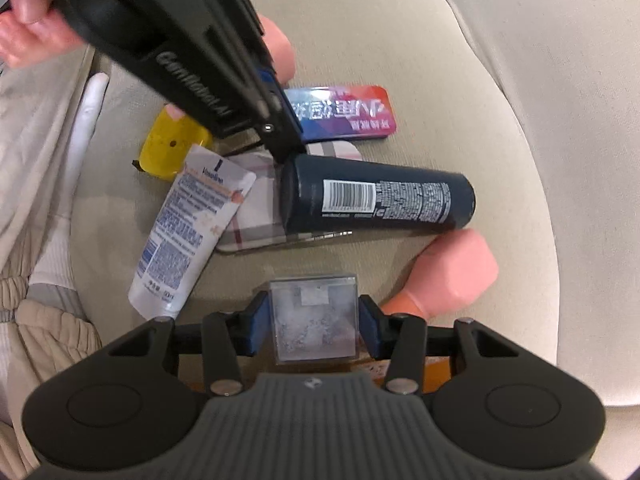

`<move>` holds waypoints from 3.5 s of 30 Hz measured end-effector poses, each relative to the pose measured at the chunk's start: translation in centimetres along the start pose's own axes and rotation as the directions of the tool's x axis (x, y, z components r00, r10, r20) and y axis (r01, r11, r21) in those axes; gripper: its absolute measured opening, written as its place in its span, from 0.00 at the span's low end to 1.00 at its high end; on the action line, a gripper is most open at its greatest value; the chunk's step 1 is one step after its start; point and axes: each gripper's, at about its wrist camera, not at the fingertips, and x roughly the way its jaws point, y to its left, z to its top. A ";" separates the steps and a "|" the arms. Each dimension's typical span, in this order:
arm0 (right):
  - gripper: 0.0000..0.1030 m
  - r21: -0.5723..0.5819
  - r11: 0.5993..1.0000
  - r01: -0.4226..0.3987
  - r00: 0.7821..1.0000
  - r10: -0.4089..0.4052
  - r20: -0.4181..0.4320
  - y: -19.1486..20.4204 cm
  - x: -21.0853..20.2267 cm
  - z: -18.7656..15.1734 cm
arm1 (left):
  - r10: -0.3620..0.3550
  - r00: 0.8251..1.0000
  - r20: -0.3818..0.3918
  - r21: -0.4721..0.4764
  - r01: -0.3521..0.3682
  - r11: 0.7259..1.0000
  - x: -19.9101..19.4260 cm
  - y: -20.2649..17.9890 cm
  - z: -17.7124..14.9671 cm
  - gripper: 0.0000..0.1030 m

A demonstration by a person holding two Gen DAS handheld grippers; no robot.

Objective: Organize rigid objects
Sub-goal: 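Grasp the clear square box with the right gripper while the left grasps the striped case, then carry the clear box and plaid case over the orange shoebox with both grippers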

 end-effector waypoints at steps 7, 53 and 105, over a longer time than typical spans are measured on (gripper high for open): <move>0.47 -0.004 1.000 -0.003 1.000 0.003 0.018 -0.2 0.8 0.1 | 0.070 0.995 -0.066 0.041 -0.068 0.997 1.2 0.1 0.3 0.02; 0.46 0.102 0.995 -0.016 0.998 0.010 0.066 0.1 -1.1 -0.4 | -0.106 0.994 -0.021 -0.029 0.105 0.994 -2.2 -1.1 -1.2 0.38; 0.46 0.279 0.946 0.169 0.973 -0.205 0.107 3.0 -13.2 -17.4 | -0.163 0.985 0.050 0.228 0.147 0.962 -6.3 -18.7 0.0 0.17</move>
